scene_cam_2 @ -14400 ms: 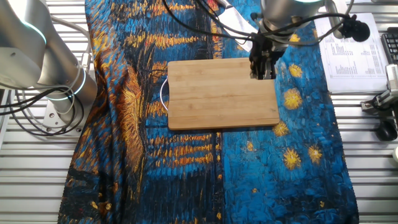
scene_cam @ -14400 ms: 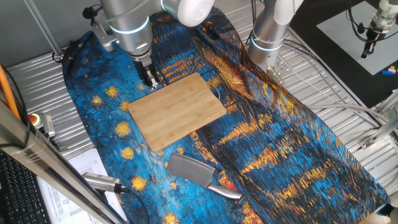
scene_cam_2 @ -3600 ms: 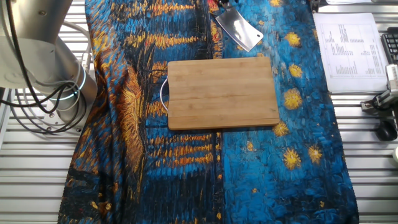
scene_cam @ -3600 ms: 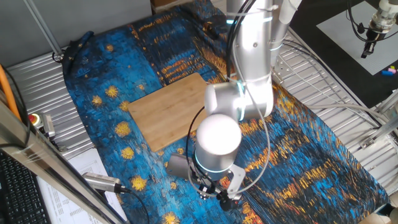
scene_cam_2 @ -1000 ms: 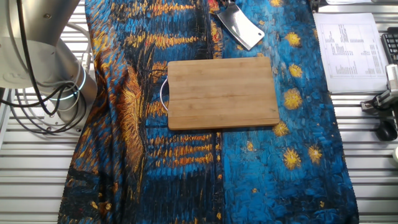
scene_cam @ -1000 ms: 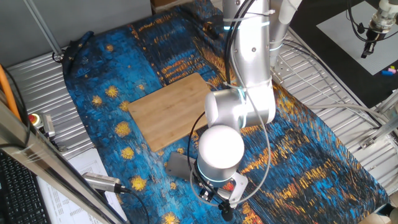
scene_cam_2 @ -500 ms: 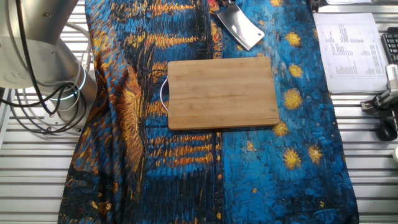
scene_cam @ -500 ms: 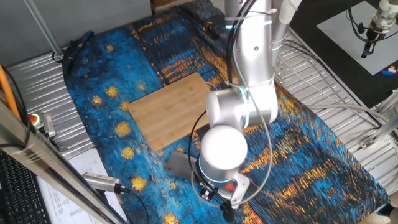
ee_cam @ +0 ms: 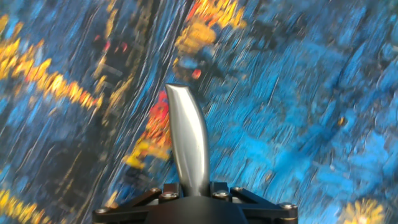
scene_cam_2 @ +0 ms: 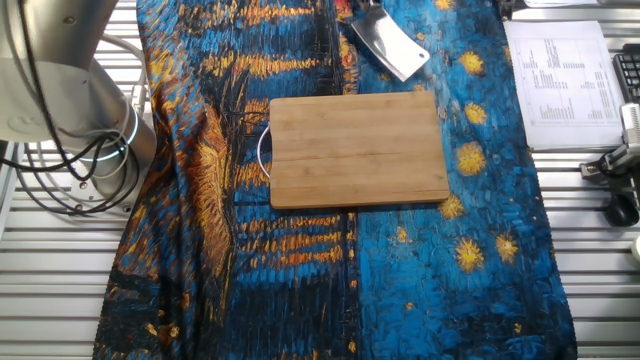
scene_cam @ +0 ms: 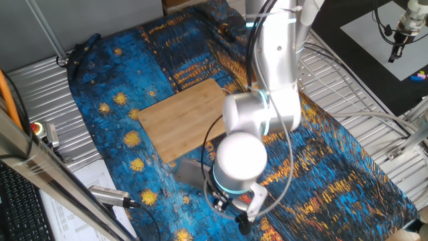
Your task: Put the knife on the cutting board
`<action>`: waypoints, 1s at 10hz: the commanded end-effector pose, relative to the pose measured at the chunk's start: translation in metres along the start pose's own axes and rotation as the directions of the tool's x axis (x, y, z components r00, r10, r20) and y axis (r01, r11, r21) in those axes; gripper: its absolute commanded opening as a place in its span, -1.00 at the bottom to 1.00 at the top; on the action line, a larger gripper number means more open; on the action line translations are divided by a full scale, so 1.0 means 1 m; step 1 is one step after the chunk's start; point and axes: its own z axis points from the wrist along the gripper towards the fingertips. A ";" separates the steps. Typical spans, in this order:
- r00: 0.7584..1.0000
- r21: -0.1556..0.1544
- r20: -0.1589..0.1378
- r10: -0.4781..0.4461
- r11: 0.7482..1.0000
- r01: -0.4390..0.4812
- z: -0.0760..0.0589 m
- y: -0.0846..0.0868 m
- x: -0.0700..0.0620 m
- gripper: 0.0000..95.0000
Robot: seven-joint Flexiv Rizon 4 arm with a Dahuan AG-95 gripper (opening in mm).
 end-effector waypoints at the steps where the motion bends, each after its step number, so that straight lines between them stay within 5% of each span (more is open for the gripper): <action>1: 1.000 -0.001 -0.011 -0.002 1.000 0.002 -0.004 0.005 0.009 -1.00; 10: 0.999 0.012 -0.031 -0.029 0.999 0.030 -0.011 0.038 0.057 -1.00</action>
